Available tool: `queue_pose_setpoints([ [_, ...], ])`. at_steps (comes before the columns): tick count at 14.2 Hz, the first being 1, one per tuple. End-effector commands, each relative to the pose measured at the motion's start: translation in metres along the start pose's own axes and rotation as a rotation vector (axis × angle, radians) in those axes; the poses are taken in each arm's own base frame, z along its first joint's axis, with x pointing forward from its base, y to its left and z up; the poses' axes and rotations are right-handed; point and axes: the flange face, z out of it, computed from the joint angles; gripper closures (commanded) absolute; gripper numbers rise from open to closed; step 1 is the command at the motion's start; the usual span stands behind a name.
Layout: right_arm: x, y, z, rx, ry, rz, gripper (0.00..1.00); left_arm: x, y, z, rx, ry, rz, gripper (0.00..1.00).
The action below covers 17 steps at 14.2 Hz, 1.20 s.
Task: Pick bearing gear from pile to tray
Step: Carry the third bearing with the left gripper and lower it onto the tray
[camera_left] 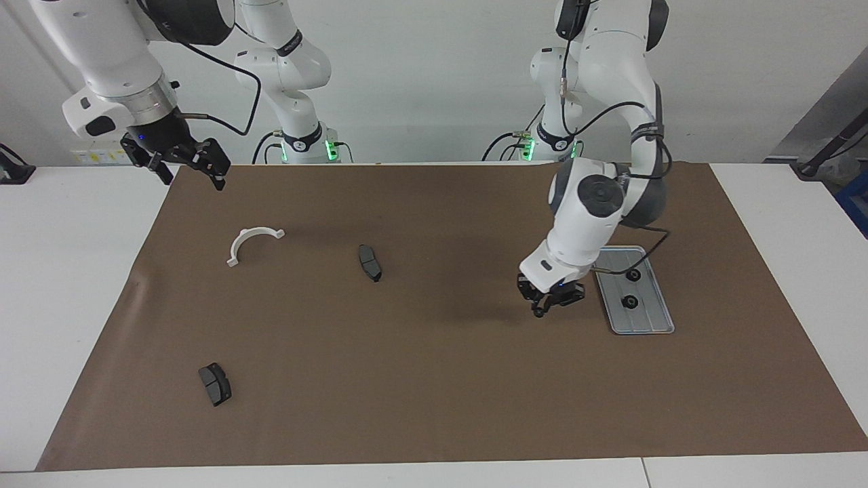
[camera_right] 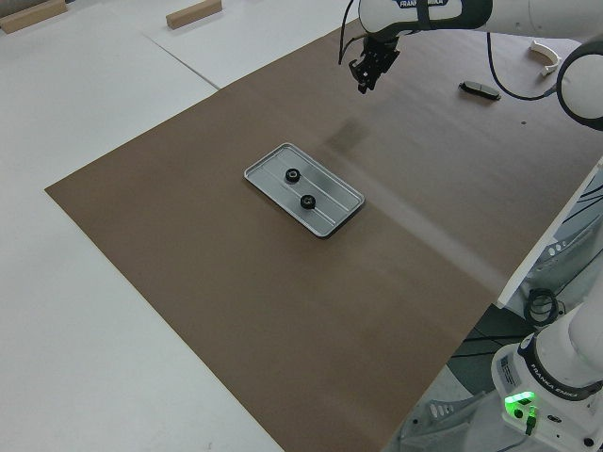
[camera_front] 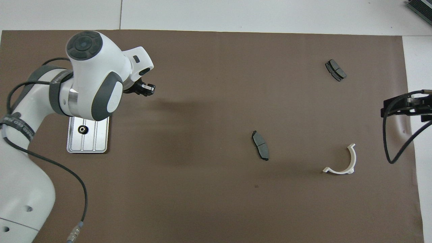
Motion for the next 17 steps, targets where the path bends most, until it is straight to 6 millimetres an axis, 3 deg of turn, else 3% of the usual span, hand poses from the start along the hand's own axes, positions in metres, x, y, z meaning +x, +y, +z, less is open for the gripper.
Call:
queue_pose_setpoints([
  [1, -0.005, 0.0, -0.001, 0.015, -0.003, -0.026, 0.0, -0.031, -0.063, -0.003, 0.0, -0.047, 0.159, 0.81],
  [4, -0.005, 0.0, -0.001, 0.015, -0.003, -0.026, 0.0, -0.061, -0.132, 0.004, -0.01, -0.063, 0.249, 0.82],
  [8, -0.005, 0.0, -0.001, 0.015, -0.003, -0.026, 0.0, -0.094, -0.179, 0.014, -0.032, -0.095, 0.295, 0.81],
  [11, -0.005, 0.0, -0.001, 0.015, -0.004, -0.026, 0.0, -0.114, -0.176, 0.028, -0.053, -0.134, 0.315, 0.8],
  [15, -0.005, 0.0, -0.001, 0.015, -0.004, -0.026, 0.0, -0.132, -0.146, 0.043, -0.071, -0.179, 0.35, 0.8],
  [17, -0.005, 0.0, -0.001, 0.015, -0.003, -0.026, 0.0, -0.132, -0.135, 0.044, -0.073, -0.186, 0.365, 0.74],
])
